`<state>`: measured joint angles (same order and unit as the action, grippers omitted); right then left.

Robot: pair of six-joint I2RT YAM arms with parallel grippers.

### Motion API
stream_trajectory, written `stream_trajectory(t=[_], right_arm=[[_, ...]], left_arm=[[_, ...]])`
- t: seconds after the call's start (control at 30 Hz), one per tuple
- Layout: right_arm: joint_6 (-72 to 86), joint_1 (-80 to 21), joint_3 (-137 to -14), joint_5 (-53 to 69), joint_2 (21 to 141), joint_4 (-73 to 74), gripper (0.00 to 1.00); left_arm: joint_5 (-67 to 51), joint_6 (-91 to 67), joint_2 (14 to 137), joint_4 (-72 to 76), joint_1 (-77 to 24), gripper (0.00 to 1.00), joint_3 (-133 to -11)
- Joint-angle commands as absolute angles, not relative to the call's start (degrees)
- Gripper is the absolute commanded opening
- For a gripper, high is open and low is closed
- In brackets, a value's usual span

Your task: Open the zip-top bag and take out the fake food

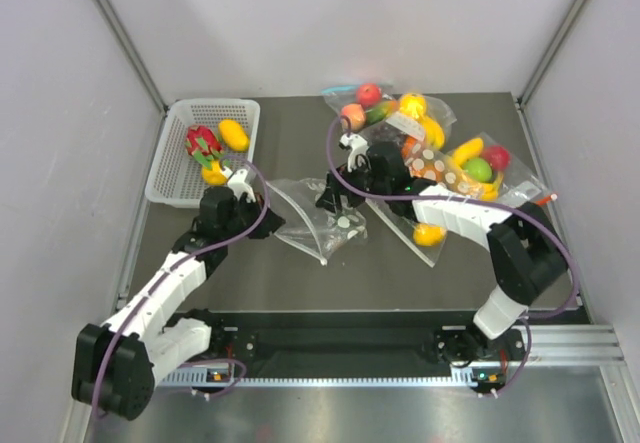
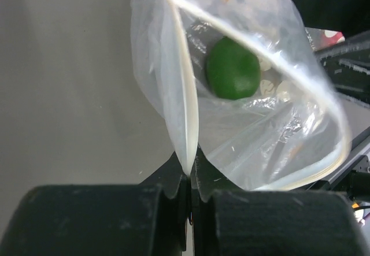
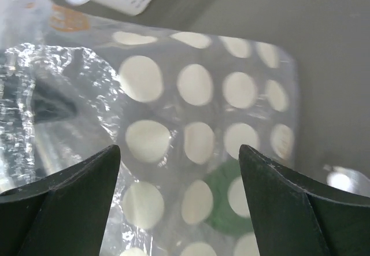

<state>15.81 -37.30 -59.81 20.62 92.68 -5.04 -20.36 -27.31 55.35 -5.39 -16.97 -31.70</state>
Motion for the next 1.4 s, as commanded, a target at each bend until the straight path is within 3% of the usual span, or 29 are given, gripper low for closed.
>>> stream_trajectory(t=[0.0, 0.17, 0.23, 0.27, 0.3, 0.37, 0.4, 0.5, 0.57, 1.1, 1.37], right_arm=[[14.0, -37.3, -62.8, 30.5, 96.6, -4.0, 0.84], [14.1, -37.3, -62.0, 30.1, 99.7, -3.3, 0.82], [13.3, -37.4, -61.4, 29.6, 100.0, -2.6, 0.74], [13.2, -37.4, -61.1, 29.4, 100.0, -2.6, 0.68], [13.1, -37.4, -60.9, 29.4, 100.1, -2.6, 0.55], [13.1, -37.4, -60.3, 29.7, 100.1, -2.8, 0.43], [13.0, -37.4, -60.0, 29.8, 99.9, -2.9, 0.32], [12.9, -37.4, -59.2, 29.9, 99.3, -3.3, 0.10], [13.0, -37.3, -58.3, 28.8, 98.3, -3.4, 0.02], [16.7, -37.3, -50.4, 18.6, 77.4, -4.3, 0.00], [17.1, -39.0, -49.0, 15.3, 76.4, -4.2, 0.00]], left_arm=[[-22.9, -26.5, 57.3, -1.1, -17.1, 0.00, -32.9], [-23.4, -26.1, 59.3, -1.1, -17.1, 0.00, -33.4], [-23.1, -25.8, 59.7, -1.1, -17.1, 0.00, -33.7], [-22.9, -25.4, 59.8, -1.0, -17.1, 0.00, -33.7], [-22.4, -25.3, 59.9, -1.0, -17.1, 0.00, -33.7], [-22.4, -25.6, 60.6, -1.0, -17.1, 0.00, -33.7], [-22.2, -25.7, 60.8, -0.8, -17.1, 0.00, -33.6], [-21.9, -25.7, 61.6, -0.5, -17.1, 0.00, -33.2], [-21.1, -25.3, 62.1, -0.5, -17.1, 0.00, -33.0], [-19.2, -22.1, 70.5, 3.4, -17.2, 0.00, -34.4], [-16.0, -20.3, 76.2, 2.4, -17.7, 0.00, -36.0]])
